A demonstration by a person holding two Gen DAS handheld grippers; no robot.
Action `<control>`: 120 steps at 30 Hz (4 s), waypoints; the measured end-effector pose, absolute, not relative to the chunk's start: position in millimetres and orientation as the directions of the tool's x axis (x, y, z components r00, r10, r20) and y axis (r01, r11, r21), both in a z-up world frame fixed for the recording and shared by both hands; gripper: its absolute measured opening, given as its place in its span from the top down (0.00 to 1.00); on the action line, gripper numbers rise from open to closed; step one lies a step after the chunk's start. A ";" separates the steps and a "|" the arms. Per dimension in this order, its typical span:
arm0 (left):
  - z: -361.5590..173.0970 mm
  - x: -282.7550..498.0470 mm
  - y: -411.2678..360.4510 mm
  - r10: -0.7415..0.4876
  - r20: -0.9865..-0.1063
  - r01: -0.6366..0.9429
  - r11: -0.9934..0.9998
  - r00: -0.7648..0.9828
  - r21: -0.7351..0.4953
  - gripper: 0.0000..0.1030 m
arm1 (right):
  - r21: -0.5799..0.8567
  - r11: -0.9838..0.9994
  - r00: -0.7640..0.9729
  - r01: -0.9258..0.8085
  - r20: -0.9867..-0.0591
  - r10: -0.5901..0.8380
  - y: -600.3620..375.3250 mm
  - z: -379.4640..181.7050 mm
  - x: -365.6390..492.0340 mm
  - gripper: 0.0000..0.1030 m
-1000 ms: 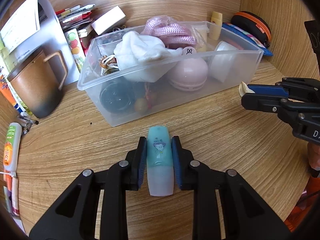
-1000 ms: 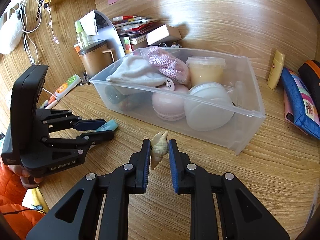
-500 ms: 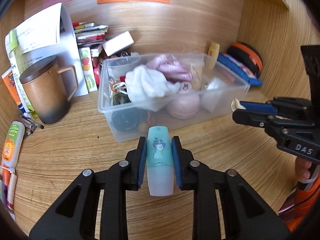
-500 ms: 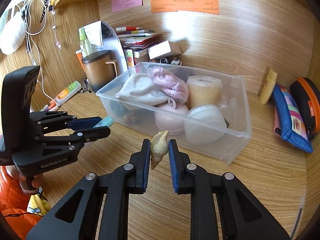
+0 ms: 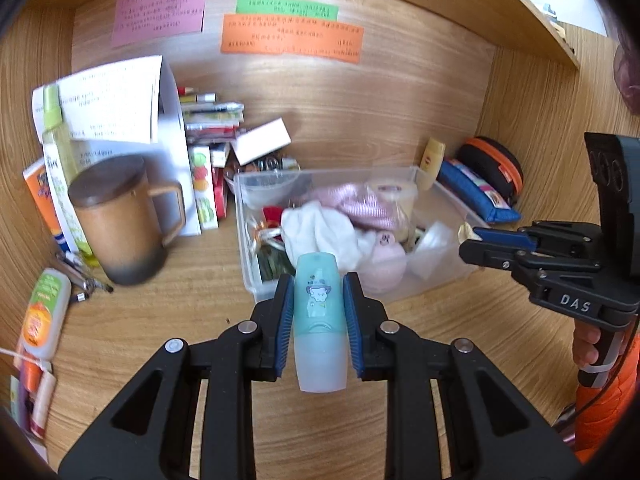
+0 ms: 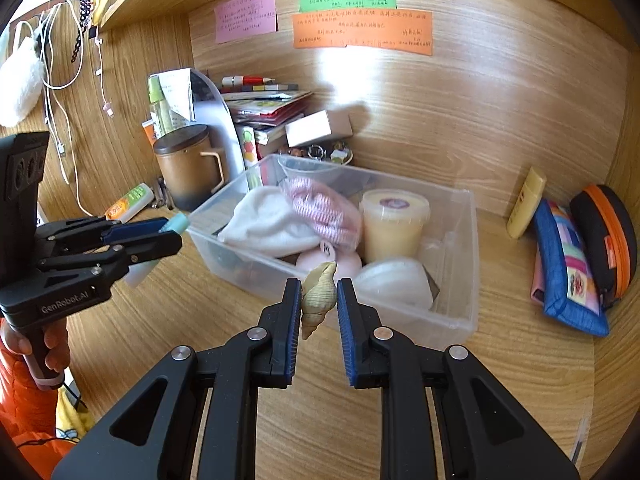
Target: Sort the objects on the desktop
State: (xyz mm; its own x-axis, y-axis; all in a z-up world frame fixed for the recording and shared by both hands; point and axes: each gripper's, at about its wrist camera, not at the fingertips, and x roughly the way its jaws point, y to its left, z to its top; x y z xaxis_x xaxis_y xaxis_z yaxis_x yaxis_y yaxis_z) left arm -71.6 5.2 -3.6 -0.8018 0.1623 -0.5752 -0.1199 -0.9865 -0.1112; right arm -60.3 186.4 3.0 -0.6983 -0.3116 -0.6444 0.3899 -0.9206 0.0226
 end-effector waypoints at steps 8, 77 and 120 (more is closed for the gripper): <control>10.0 -85.2 3.3 0.172 -0.555 -0.139 -0.985 -0.814 -0.101 0.77 | 0.009 -0.915 -0.695 0.404 -0.647 -0.313 181.5 3.4 -75.7 0.84; 11.6 -135.0 -13.4 0.151 -0.541 -0.083 -0.986 -0.828 -0.148 0.28 | -0.070 -0.948 -0.755 0.312 -0.623 -0.203 192.4 4.4 -112.4 0.38; 19.5 -46.0 46.3 -0.042 -0.495 0.083 -0.995 -0.868 -0.061 0.02 | -0.052 -0.990 -0.827 0.134 -0.557 -0.082 236.6 20.7 -15.9 0.00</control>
State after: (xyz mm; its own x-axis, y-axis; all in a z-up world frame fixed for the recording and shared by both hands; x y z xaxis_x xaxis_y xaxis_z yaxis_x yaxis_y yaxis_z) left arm -46.0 46.3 19.5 -0.8681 -0.0419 -0.4946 0.0829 -0.9947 -0.0612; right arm -15.9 236.6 20.7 -0.8265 -0.0822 -0.5569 0.1336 -0.9897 -0.0523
